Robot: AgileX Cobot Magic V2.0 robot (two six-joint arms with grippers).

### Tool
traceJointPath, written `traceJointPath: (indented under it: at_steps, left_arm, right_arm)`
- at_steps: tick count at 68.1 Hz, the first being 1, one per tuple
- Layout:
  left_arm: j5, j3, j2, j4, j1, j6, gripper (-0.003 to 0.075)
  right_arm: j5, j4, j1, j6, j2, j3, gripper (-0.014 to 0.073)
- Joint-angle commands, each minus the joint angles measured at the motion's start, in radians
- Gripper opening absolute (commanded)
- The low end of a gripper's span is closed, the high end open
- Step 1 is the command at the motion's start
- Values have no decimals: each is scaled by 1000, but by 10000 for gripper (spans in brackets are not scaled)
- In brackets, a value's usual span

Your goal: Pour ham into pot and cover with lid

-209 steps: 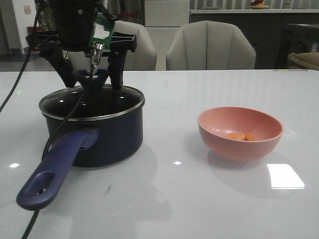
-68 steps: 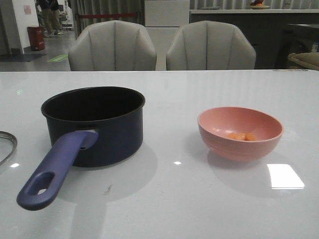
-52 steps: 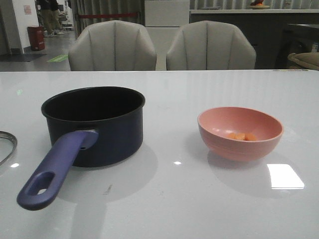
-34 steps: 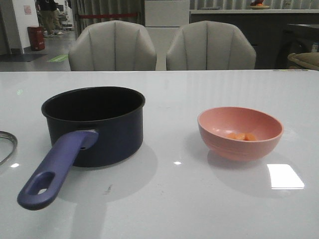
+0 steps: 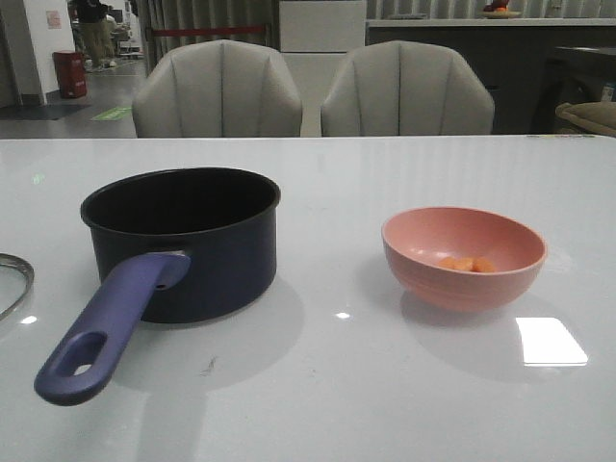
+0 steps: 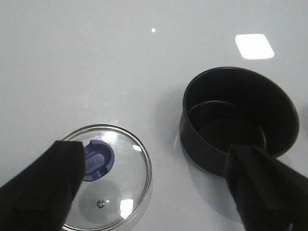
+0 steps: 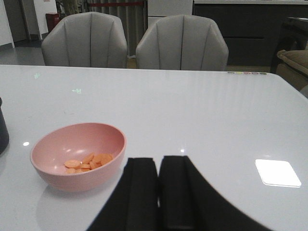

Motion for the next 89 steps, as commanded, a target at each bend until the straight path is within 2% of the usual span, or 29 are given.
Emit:
traceJointPath:
  at_steps: [1,10,23,31,46,59,65,76,89]
  left_arm:
    - [-102,42,-144,-27,-8,-1,625]
    - [-142,152,-323,-31,-13,-1,625]
    - [-220,312,-572,-24,-71,-1,625]
    - [-263,364,-657,-24,-78,-1,625]
    - [-266,373,-682,-24,-89,-1,625]
    - [-256,373,-680,-26,-96,-1,625]
    - [-256,373,-677,-26,-98,-1,625]
    - [-255,373,-677,-31,-98,-1,625]
    - [-256,373,-677,-31,-98,-1,625]
  right_arm:
    - [-80,-15,0,-7,-20,-4,146]
    - [-80,-15,0,-7,-20,-4,146]
    - [-80,-15,0,-7,-20,-4,146]
    - [-80,-15,0,-7,-20,-4,146]
    - [-99,-15,0,-7,-20,-4,146]
    - [-225,-20,0,-26,-19,-28,146]
    - [-154,-20,0,-26,18,-110,146]
    - [99,-20,0,-26,195,-282,146]
    - [133,-20,0,-25,332,-323,146]
